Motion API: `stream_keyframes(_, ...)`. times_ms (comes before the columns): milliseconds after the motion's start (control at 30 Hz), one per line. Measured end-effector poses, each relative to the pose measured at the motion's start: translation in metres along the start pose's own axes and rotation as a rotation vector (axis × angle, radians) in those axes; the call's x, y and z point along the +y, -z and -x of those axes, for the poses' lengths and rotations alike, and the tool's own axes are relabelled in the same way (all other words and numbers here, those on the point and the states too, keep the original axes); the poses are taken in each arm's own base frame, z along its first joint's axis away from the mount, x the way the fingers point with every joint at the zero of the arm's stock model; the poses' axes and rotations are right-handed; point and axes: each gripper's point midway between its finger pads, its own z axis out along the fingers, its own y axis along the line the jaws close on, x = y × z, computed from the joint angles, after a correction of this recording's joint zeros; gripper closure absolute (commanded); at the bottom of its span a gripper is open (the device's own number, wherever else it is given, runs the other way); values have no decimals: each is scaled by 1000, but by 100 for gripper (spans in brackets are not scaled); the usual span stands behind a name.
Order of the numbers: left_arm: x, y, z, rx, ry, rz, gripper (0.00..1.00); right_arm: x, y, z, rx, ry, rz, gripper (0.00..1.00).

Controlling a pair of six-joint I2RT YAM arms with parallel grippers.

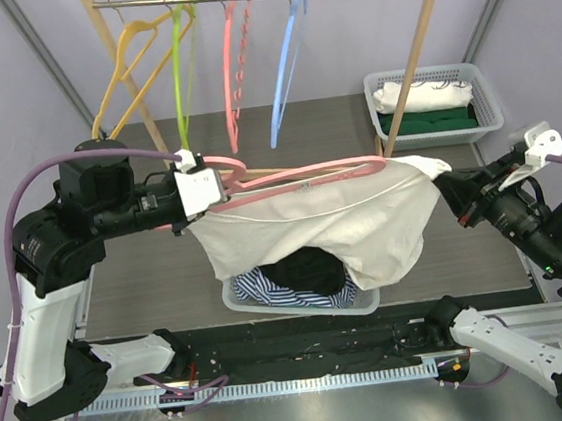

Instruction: Remove the tank top from the hanger

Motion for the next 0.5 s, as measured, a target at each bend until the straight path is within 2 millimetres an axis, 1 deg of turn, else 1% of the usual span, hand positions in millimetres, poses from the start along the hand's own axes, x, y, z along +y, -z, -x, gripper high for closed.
stream_keyframes(67,-2,0,0,0,2,-7,97,2,-1,-3,15,-5,12,39)
stream_keyframes(100,-2,0,0,0,3,-9,97,6,-3,-8,36,2,30,13)
stream_keyframes(167,-2,1,1,-3,3,-13,97,17,-9,-20,98,7,88,1)
stream_keyframes(233,-2,1,6,-16,1,-18,98,30,-19,-38,202,33,159,0)
stream_keyframes(300,-1,1,12,-34,-4,-26,99,39,-26,-45,276,47,205,0)
stream_keyframes(333,-2,-1,13,-41,-4,-37,100,43,-27,-42,289,57,225,0)
stream_keyframes(400,-5,-4,13,-40,1,-60,100,50,-32,-28,287,79,262,0)
stream_keyframes(467,-10,-9,9,-31,10,-91,100,54,-30,-7,238,102,294,0)
stream_keyframes(500,-13,-12,6,-23,13,-109,100,58,-26,7,199,114,317,0)
